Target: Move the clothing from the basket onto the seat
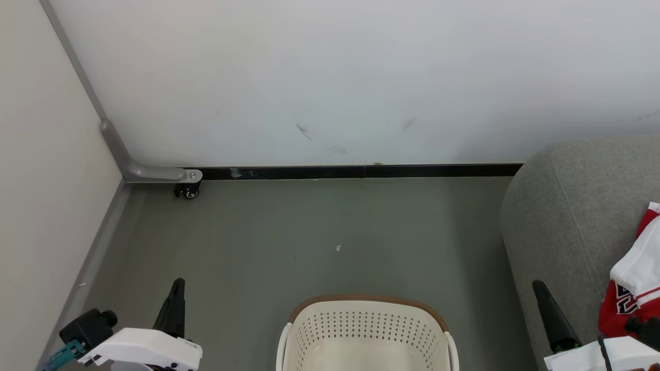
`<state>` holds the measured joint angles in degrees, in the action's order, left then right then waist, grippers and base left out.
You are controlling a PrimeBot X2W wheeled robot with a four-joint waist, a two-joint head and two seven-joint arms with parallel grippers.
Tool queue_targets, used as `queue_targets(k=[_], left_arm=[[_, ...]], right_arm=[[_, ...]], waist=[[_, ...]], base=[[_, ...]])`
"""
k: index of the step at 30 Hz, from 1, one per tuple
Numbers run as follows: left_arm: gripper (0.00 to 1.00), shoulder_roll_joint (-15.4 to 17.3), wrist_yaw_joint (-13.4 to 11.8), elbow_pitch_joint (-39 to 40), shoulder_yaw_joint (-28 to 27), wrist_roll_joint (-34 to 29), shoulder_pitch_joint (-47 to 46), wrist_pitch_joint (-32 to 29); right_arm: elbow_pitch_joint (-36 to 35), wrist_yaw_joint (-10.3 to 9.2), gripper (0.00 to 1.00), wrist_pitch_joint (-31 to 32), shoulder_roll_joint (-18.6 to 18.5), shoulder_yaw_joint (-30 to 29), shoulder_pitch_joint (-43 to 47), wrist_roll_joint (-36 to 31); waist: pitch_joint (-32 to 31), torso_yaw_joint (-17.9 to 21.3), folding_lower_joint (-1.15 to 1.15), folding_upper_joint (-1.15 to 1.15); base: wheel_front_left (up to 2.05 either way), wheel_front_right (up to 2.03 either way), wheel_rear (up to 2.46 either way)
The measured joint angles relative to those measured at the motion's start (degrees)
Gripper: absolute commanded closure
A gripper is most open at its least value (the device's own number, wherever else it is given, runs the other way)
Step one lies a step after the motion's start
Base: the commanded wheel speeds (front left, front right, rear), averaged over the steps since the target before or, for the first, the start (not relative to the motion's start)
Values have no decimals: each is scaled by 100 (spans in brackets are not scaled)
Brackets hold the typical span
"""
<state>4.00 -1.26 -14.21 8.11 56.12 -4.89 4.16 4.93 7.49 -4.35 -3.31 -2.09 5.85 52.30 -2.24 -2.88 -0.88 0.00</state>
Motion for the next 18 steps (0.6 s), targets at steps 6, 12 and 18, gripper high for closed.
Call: queue_targets(k=[6, 12, 18], left_arm=[[100, -15, 113, -11, -142, 444, 5, -120], [100, -35, 196, -42, -287, 889, 7, -233], [100, -49, 286, -66, -434, 1312, 7, -360]], right_arm=[[133, 0, 100, 69, -25, 1, -59, 535], [268, 0, 100, 141, -51, 3, -235, 1077], [366, 0, 100, 209, -88, 3, -289, 1605]], waist=[[33, 35, 30, 0], [79, 70, 59, 0], [122, 105, 76, 0]], base=[[0, 0, 0], [0, 0, 0], [0, 0, 0]])
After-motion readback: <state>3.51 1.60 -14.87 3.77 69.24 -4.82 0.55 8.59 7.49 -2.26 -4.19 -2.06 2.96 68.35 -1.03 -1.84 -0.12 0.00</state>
